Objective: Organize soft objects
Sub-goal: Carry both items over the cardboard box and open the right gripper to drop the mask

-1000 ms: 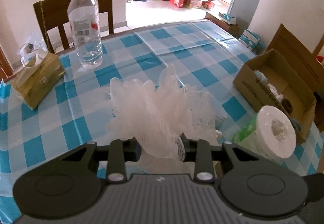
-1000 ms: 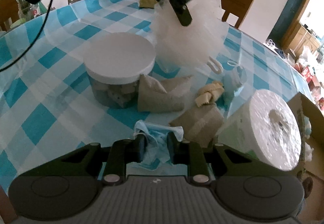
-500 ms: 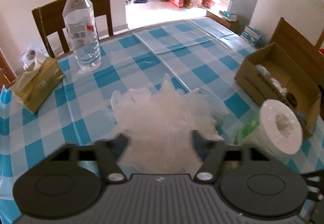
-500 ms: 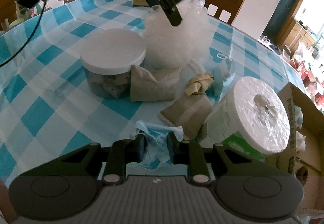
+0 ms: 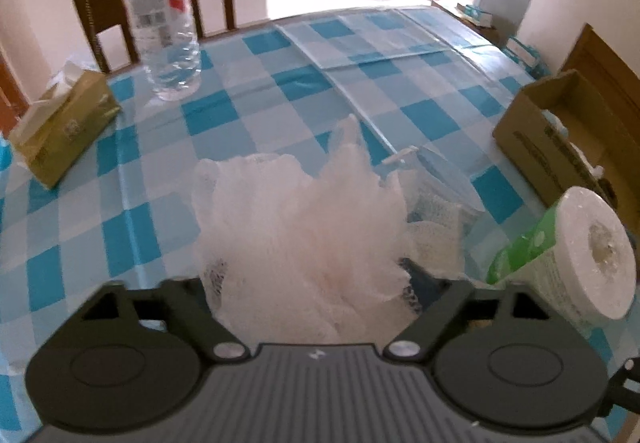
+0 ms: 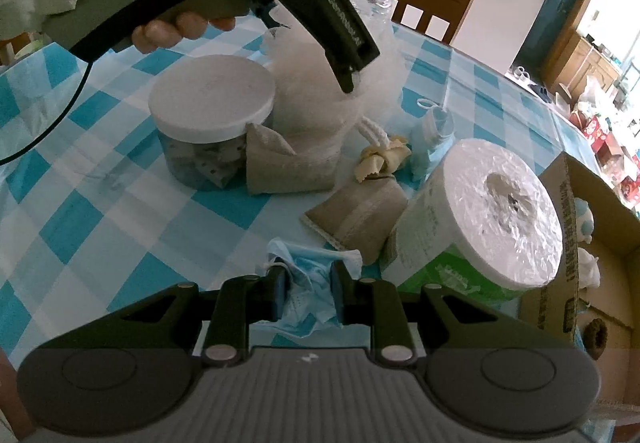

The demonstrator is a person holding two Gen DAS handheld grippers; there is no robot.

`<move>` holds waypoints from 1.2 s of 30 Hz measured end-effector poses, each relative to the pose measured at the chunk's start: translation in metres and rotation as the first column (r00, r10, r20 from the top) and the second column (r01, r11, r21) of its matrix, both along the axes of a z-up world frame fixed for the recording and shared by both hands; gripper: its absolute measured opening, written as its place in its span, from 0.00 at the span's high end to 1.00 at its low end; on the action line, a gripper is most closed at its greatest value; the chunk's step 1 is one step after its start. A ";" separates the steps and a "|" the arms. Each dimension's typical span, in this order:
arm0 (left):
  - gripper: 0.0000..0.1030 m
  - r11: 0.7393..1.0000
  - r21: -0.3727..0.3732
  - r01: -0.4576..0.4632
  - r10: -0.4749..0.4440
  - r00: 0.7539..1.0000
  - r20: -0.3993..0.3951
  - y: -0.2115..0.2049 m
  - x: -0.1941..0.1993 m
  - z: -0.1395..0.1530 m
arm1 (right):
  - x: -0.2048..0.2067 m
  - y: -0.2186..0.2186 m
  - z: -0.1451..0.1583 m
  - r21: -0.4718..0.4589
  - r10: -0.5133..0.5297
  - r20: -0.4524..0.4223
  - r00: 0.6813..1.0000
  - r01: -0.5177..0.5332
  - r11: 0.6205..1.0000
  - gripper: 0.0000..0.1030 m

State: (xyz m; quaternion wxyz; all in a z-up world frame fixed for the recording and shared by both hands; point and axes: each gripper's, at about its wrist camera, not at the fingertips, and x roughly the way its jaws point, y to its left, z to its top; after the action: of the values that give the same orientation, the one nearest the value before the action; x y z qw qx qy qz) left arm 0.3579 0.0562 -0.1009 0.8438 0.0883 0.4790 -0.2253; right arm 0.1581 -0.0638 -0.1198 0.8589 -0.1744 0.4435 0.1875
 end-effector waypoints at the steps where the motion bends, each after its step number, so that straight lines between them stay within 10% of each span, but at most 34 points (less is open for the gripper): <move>1: 0.38 1.000 -0.005 0.000 0.000 1.000 -0.006 0.000 0.001 0.000 | 0.000 0.000 0.000 0.000 0.001 0.000 1.000 -0.001 1.000 0.74; 11: 0.68 0.999 -0.026 0.025 -0.024 0.999 0.031 0.004 -0.005 0.019 | 0.000 -0.002 0.002 -0.006 0.014 0.006 1.000 -0.014 1.000 0.74; 36: 0.69 0.984 0.006 0.179 -0.179 0.979 0.093 -0.017 -0.096 0.123 | -0.034 -0.049 0.044 0.001 0.027 0.030 0.999 -0.027 1.000 0.74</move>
State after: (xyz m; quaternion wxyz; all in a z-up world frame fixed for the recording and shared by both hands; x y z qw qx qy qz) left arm 0.2618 0.0394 0.0223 0.8416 0.1403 0.4290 -0.2966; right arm 0.1241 -0.1132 -0.0754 0.8630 -0.1824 0.4281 0.1968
